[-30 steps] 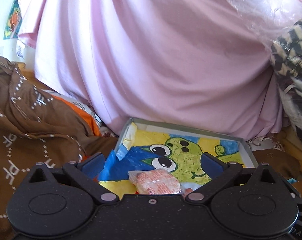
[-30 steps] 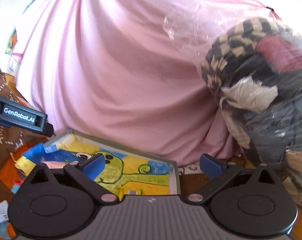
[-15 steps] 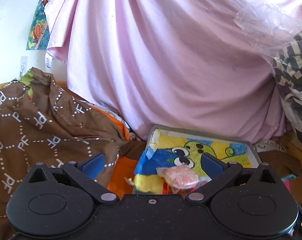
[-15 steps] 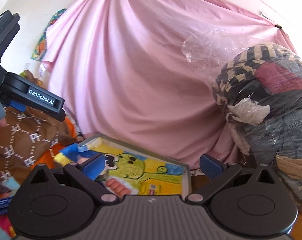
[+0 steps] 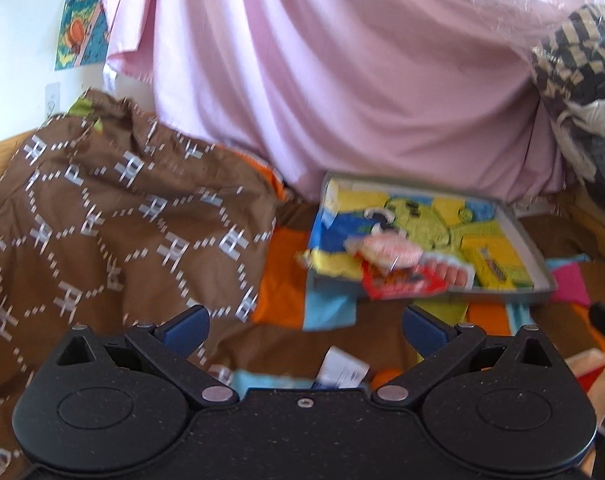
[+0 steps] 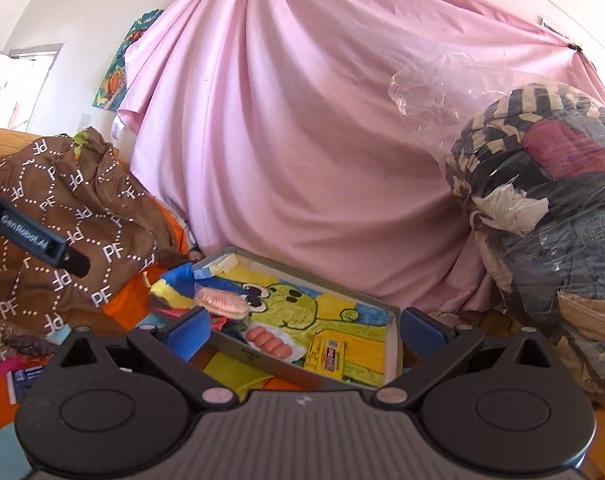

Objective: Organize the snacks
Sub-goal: 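Move both tools back over the remaining snacks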

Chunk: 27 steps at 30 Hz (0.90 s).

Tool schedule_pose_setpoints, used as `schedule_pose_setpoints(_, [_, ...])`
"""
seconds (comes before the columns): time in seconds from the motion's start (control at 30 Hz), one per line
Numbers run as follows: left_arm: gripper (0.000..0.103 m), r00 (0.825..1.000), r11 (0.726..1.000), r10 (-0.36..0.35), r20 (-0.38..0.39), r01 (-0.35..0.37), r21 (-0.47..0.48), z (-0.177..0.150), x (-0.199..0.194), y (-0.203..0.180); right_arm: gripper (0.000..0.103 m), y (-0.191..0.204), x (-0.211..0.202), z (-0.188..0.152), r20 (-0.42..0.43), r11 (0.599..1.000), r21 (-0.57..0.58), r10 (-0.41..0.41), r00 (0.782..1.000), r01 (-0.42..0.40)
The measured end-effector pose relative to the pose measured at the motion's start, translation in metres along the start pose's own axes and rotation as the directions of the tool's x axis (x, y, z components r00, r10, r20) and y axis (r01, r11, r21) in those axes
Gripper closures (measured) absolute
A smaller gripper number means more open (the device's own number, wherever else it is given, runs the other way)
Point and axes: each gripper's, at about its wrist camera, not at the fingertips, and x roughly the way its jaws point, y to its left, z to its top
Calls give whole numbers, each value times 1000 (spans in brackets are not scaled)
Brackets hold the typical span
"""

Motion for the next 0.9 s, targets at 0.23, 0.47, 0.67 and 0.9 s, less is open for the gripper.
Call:
schedule_pose_setpoints(0.23, [1, 997, 1000, 17, -71, -16, 23, -24, -10, 20, 0, 11, -12, -9, -49, 999, -11, 53, 997, -53])
schedule_pose_setpoints(0.47, [1, 989, 999, 3, -145, 4, 46, -48, -16, 23, 0, 26, -25, -25, -120, 992, -20, 124, 985, -127])
schedule_pose_setpoints(0.67, [1, 975, 994, -42, -218, 62, 85, -70, -17, 10, 0, 38, -33, -46, -210, 981, -43, 178, 961, -191])
schedule_pose_setpoints(0.9, [1, 958, 985, -69, -277, 110, 134, -90, -13, -3, 0, 44, -33, -71, -344, 970, -29, 218, 913, -242])
